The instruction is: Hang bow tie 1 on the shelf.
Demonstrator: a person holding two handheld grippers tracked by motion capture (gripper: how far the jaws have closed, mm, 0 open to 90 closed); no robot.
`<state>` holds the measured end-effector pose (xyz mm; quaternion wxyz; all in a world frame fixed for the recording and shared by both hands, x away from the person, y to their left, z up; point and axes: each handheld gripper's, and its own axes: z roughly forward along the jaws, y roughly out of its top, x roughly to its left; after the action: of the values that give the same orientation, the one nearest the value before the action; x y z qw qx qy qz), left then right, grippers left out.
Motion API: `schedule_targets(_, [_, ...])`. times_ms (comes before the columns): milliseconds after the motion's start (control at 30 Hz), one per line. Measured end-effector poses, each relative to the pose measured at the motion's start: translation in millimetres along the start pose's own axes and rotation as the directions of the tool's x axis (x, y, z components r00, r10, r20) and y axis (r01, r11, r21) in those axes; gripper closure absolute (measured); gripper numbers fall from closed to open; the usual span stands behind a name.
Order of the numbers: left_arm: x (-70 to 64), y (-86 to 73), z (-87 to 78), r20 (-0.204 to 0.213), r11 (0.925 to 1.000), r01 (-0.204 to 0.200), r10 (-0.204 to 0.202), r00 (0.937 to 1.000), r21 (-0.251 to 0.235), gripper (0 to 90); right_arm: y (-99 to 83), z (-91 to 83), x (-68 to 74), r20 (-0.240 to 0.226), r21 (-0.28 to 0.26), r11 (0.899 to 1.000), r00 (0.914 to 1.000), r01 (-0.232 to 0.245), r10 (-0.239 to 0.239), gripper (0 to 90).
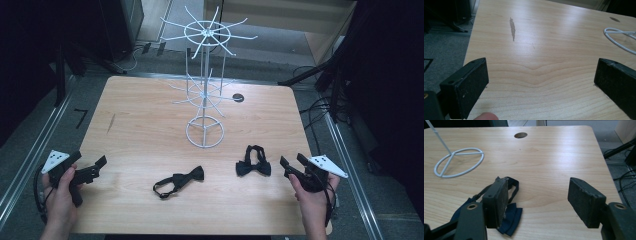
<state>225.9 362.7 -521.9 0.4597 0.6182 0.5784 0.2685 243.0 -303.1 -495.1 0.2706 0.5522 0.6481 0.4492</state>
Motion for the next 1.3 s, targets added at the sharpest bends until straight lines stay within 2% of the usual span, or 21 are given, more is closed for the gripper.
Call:
schedule_targets(400, [-0.9, 0.4, 1.3, -0.001, 0.9999, -0.006, 0.006, 1.0000, 0.009, 0.0, 9.4, 19.8, 20.5, -0.016, 0.044, 0.999, 0.9994, 0.032, -0.031, 34.2])
schedule_targets(833, [-1.1, 0.6, 1.8, 0.000, 0.9998, -0.009, 0.009, 1.0000, 0.016, 0.0, 12.6, 38.3, 31.3, -0.012, 0.097, 0.995, 0.9996, 0.028, -0.027, 34.5])
schedule_targets(1300, [-1.0, 0.7, 1.9, -0.001, 0.9998, -0.008, 0.008, 1.0000, 0.016, 0.0, 11.3, 59.1, 37.9, -0.018, 0.141, 0.990, 0.9998, 0.011, -0.008, 38.8])
